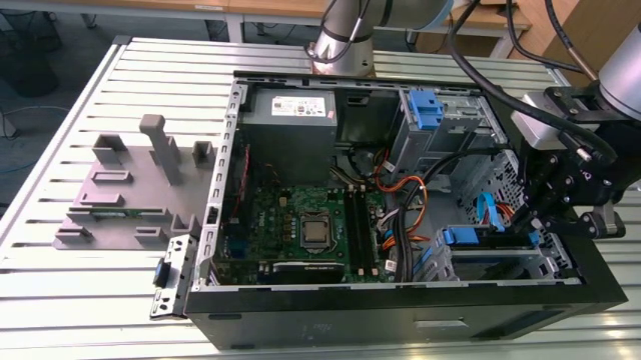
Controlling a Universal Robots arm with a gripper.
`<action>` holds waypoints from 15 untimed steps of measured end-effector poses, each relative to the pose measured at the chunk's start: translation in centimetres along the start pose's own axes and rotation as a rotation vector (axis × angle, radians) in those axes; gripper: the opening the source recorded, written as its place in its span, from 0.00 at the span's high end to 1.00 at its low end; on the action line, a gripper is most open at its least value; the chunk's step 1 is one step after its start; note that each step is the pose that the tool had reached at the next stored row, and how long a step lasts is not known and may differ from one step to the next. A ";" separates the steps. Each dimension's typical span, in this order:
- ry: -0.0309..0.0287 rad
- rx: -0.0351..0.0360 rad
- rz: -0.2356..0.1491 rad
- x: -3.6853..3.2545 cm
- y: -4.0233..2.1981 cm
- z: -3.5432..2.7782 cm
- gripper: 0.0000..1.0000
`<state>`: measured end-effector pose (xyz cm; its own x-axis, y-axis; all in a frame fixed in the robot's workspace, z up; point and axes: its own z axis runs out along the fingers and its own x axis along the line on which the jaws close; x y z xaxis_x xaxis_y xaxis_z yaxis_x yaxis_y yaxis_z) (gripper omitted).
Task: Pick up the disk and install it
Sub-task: 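Insert the second disk wire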
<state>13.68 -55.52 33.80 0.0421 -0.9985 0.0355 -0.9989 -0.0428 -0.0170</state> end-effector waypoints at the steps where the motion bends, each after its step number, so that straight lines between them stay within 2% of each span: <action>1: -0.0004 0.0000 0.000 0.00 0.01 0.00 0.84; 8: -0.0005 -0.0001 0.004 -0.01 0.20 0.01 0.84; 12: 0.0004 -0.0018 0.054 -0.01 0.21 0.06 0.84; 15: 0.0004 -0.0020 0.057 -0.01 0.22 0.07 0.84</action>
<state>13.46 -55.52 33.72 -0.0145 -0.9993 0.0349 -0.9998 0.0139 -0.0170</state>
